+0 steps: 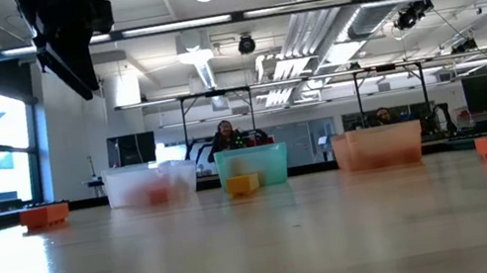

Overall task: Sort & place blocks by color
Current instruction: Put the red game piece into the orange bin

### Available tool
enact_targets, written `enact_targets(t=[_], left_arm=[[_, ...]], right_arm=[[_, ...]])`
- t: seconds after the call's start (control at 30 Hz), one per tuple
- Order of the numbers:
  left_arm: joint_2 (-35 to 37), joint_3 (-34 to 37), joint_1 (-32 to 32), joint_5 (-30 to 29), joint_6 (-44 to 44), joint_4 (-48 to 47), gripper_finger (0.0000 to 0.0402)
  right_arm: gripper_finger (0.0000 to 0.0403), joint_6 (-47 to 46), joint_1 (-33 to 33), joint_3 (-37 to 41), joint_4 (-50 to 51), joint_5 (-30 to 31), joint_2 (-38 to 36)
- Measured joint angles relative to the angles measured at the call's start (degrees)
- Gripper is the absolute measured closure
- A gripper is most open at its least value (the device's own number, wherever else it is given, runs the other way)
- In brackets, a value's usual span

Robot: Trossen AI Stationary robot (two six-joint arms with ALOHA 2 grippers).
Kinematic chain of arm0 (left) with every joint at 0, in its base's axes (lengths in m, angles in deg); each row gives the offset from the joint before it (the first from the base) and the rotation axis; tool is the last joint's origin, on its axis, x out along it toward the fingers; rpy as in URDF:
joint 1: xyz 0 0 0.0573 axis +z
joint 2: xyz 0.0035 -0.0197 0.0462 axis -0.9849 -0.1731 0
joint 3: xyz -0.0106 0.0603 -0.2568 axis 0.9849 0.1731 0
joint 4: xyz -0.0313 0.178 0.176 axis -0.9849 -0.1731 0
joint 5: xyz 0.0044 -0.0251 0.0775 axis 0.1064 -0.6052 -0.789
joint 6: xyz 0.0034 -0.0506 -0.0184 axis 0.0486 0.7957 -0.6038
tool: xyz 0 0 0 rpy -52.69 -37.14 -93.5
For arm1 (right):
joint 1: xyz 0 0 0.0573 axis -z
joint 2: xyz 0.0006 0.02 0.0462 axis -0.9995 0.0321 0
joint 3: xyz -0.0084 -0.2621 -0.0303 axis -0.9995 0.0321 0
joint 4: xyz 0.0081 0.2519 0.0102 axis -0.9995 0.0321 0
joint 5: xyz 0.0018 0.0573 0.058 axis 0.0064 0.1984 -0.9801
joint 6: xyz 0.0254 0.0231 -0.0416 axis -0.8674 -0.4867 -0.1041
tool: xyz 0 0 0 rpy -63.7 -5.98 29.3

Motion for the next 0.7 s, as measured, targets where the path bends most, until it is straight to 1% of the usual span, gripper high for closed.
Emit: enact_targets(t=[0.07, 0.37, 0.43, 0.57, 0.7], left_arm=[[0.0, 0.0, 0.0, 0.0, -0.37, 0.01, 0.0163], [0.0, 0.0, 0.0, 0.0, -0.33, 0.02, 0.0163], [0.0, 0.0, 0.0, 0.0, -0.24, 0.02, 0.0163], [0.0, 0.0, 0.0, 0.0, -0.2, 0.02, 0.0163], [0.0, 0.0, 0.0, 0.0, 0.42, 0.05, 0.0163]], right_arm=[[0.0176, 0.05, -1.93, 0.0, 1.42, 0.28, 0.0], [0.0176, 0.31, -8.64, 0.0, 5.97, 5.27, 0.02], [0.0176, 2.37, -9.62, 0.0, 6.01, 6.22, 0.02], [0.0176, 9.58, -11.36, 0.0, 6.4, 8.07, 0.02], [0.0176, 14.01, -12.59, 0.0, 7.0, 9.92, 0.53]])
